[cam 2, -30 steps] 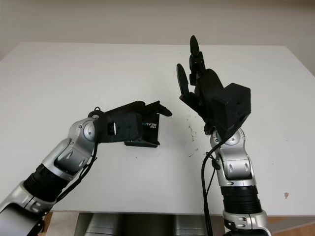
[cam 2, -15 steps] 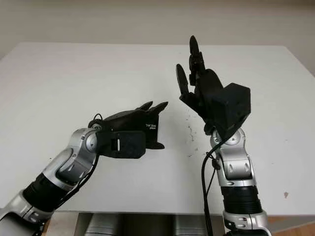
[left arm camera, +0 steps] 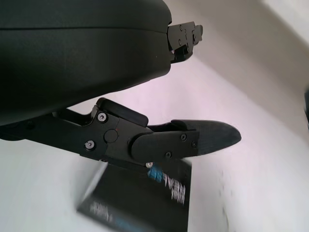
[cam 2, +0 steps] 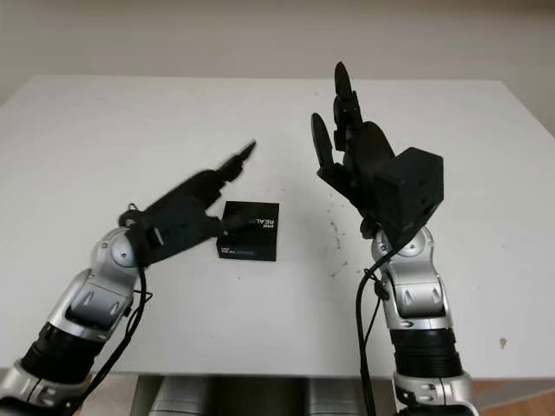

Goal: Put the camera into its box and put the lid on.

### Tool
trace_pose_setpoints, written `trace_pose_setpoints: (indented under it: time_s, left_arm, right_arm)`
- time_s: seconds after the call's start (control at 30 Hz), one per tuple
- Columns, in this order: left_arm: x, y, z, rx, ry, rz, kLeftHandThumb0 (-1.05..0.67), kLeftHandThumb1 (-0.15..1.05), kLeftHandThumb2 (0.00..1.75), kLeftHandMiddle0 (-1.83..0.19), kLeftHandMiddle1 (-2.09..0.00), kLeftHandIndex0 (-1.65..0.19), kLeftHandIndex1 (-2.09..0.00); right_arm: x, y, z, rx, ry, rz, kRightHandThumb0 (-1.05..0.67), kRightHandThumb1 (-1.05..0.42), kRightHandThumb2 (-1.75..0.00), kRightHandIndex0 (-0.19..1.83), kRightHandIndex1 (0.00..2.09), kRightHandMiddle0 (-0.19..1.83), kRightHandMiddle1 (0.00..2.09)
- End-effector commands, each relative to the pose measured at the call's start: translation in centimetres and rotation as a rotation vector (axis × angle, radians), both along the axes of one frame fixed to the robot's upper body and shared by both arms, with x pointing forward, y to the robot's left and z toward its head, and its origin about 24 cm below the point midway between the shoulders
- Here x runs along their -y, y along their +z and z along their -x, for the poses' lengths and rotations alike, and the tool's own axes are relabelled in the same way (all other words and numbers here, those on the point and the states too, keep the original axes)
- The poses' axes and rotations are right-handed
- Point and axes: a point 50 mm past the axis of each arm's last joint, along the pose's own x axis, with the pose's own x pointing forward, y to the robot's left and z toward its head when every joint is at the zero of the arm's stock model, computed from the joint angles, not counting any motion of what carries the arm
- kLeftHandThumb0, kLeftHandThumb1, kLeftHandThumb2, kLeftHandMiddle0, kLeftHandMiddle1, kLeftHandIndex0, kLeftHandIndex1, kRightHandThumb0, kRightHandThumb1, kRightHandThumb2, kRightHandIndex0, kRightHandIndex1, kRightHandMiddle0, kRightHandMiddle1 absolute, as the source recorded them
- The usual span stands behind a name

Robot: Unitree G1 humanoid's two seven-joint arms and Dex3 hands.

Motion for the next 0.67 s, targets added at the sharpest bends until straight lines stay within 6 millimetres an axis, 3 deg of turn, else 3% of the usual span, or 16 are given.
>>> trace_pose_setpoints:
  time_s: [0.0, 0.27, 0.63]
  left_arm:
    - [-0.9, 1.3, -0.8, 0.053, 0.045, 0.071, -0.76, 1.05, 0.58, 0.18, -0.02, 0.19, 0.00]
    - [-4.4, 2.4, -2.6, 0.122, 0.192, 0.316, -0.74, 1.05, 0.66, 0.12, -0.06, 0.18, -0.03]
    - [-7.0, 0.0, -3.5, 0.112, 0.294, 0.535, -0.80, 1.05, 0.61, 0.19, -0.02, 0.18, -0.04]
  right_arm:
    - [0.3, 0.1, -0.1, 0.008, -0.007, -0.006, -0.77, -1.05, -0.69, -0.19, 0.00, -0.19, 0.00]
    - [0.6, -0.8, -1.1, -0.047, -0.006, -0.022, -0.78, -1.05, -0.70, -0.19, 0.00, -0.19, 0.00]
    - [0.5, -1.4, -1.8, -0.059, 0.018, -0.060, -0.76, -1.05, -0.75, -0.19, 0.00, -0.19, 0.00]
